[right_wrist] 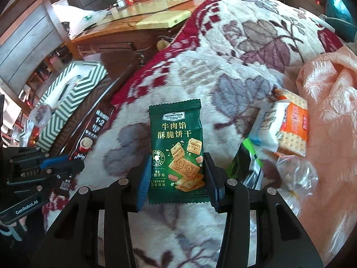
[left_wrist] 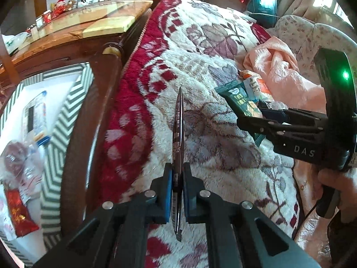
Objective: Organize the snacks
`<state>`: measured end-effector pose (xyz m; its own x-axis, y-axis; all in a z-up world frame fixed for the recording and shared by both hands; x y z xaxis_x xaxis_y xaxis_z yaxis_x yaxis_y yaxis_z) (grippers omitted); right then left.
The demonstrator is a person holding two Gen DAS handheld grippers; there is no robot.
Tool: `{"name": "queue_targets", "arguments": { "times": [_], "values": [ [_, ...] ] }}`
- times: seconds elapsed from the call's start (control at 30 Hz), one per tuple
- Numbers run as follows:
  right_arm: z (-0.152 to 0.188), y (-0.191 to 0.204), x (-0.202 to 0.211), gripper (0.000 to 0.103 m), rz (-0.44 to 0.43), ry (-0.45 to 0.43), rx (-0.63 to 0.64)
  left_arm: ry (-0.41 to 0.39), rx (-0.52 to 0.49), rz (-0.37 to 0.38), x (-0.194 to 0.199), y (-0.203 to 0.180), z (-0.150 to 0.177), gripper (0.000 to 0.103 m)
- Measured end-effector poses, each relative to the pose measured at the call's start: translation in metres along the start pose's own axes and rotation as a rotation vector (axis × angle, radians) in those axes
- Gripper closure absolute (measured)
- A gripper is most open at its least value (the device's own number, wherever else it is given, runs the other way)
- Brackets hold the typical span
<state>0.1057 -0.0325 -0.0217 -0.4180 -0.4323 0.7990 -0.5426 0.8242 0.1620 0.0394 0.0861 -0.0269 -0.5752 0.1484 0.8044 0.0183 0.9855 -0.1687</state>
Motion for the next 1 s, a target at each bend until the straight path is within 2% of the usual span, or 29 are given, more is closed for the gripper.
{"name": "queue_targets", "arguments": {
  "times": [0.4,1.0],
  "values": [
    [0.000,0.053,0.010,0.060,-0.053,-0.007,0.047,-0.061,0.040,-0.082,0.037,0.031,0.007,0.093],
    [-0.024,0.138,0.016,0.060,-0.125,-0.017,0.169,-0.145,0.150,-0.215,0.083,0.103,0.002,0.093]
  ]
}}
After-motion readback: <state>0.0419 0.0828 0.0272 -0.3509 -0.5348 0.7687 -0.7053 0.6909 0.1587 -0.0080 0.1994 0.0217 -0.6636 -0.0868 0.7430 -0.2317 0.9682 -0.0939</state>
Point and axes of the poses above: each gripper's, at about its wrist camera, not at the fingertips, and x roughly against the way its jaws point, y to its left, z to its underside, the point moved 9 cm from there along -x, roughly the way its jaws point, and after that the axes turned 6 degrees about -y, right-handed, at the moved point
